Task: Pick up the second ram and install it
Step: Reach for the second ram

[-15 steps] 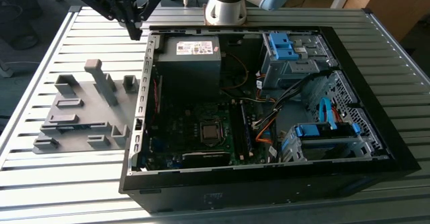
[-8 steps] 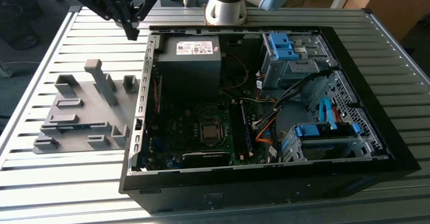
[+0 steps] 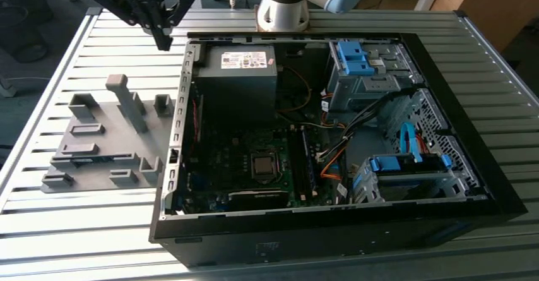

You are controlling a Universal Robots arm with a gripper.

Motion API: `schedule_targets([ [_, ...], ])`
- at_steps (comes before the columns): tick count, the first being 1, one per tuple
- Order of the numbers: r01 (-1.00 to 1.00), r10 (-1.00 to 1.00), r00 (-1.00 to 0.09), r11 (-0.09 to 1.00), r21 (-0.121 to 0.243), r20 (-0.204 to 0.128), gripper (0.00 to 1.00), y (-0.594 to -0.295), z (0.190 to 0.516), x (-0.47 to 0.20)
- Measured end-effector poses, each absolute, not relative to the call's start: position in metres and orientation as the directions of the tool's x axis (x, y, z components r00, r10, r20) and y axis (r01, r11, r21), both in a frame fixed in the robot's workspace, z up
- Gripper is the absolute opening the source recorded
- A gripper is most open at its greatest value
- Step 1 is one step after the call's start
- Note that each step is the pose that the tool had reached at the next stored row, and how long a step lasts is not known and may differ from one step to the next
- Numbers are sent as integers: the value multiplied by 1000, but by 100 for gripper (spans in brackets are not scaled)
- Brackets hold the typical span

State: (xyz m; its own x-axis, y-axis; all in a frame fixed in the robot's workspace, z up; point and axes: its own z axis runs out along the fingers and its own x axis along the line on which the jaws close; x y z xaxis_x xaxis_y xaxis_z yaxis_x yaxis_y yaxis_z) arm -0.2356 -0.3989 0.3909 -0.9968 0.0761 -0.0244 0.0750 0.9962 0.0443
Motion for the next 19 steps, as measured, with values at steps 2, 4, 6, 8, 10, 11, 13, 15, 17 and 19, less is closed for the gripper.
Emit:
schedule_targets([
  [2,75,76,-997,996,44,-24,11,-399,391,-236],
  [4,75,76,-997,996,44,-25,11,-399,391,-237],
  [6,75,76,-997,996,44,-24,11,-399,391,-238],
  [8,75,76,-997,996,44,-24,11,-399,391,-238],
  [10,75,76,-997,996,44,-24,11,-399,391,-239],
  [11,75,76,-997,996,44,-24,11,-399,391,-239],
  [13,75,76,-997,996,44,-24,11,-399,391,-240],
  [15,75,76,-997,996,44,-24,11,-399,391,-241],
  [17,75,76,-997,996,44,-24,11,-399,391,-242],
  [19,75,76,-997,996,44,-24,11,-399,391,-243],
])
